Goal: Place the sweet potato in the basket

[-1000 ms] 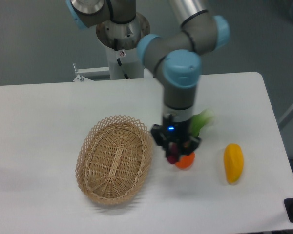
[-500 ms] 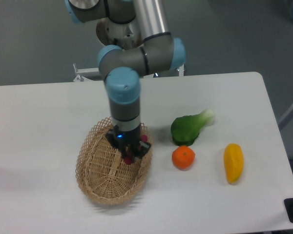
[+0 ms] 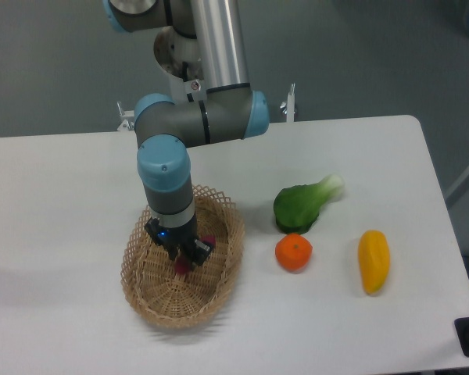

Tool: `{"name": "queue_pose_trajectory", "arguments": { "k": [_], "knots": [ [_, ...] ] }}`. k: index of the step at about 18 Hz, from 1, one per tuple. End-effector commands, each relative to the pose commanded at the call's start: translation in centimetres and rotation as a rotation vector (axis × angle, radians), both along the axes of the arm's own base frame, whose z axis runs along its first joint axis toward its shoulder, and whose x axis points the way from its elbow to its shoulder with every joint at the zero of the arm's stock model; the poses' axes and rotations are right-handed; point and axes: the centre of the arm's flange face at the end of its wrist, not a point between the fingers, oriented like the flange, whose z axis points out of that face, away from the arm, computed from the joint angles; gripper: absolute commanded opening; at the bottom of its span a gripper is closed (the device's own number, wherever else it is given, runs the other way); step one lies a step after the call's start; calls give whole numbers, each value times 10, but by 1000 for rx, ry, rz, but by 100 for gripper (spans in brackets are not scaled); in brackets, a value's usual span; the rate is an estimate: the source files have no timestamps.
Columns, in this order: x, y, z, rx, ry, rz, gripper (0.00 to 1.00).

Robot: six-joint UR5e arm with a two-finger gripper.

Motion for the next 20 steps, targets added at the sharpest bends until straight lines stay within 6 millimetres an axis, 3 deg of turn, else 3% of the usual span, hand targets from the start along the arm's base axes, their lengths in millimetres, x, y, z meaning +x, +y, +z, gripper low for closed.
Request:
{"name": "queue_pose_trajectory", "arguments": {
  "k": [4, 6, 9, 14, 20],
  "knots": [
    [-23, 7, 36, 30, 76, 20, 100],
    [-47, 10, 54, 61, 102, 43, 100],
    [-98, 8, 92, 98, 160, 41, 100],
    [-182, -42, 130, 40, 186, 1, 100],
    [-256, -100, 158, -17, 145, -65, 100]
  ]
}}
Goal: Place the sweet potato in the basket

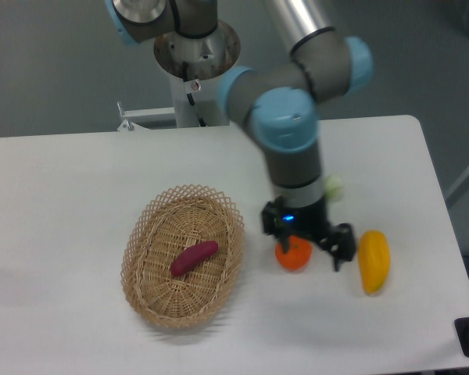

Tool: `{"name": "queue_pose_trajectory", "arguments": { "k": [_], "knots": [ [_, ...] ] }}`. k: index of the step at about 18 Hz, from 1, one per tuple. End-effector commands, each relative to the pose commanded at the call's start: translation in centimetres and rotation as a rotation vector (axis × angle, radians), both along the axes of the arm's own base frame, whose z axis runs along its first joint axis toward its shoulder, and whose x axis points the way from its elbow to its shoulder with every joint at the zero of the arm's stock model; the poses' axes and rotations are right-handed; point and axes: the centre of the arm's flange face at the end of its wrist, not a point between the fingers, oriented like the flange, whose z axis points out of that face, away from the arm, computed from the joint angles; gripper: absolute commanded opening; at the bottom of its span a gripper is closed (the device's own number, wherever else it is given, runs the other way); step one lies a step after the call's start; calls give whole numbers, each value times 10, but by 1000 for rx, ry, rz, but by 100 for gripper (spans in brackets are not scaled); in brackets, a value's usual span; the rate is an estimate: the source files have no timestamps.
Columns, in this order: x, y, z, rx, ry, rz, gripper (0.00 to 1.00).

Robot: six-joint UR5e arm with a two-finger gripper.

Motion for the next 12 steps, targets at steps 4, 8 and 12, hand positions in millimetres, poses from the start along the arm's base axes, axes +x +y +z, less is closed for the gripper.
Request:
{"name": "queue_pose_trajectory", "arguments": {
  "k": [4, 8, 12],
  "knots": [
    [-27, -30, 6, -1, -9, -42, 100],
    [-38, -42, 5, -2, -10, -51, 100],
    [-38, -44, 6, 12, -17, -53, 100]
  ]
}}
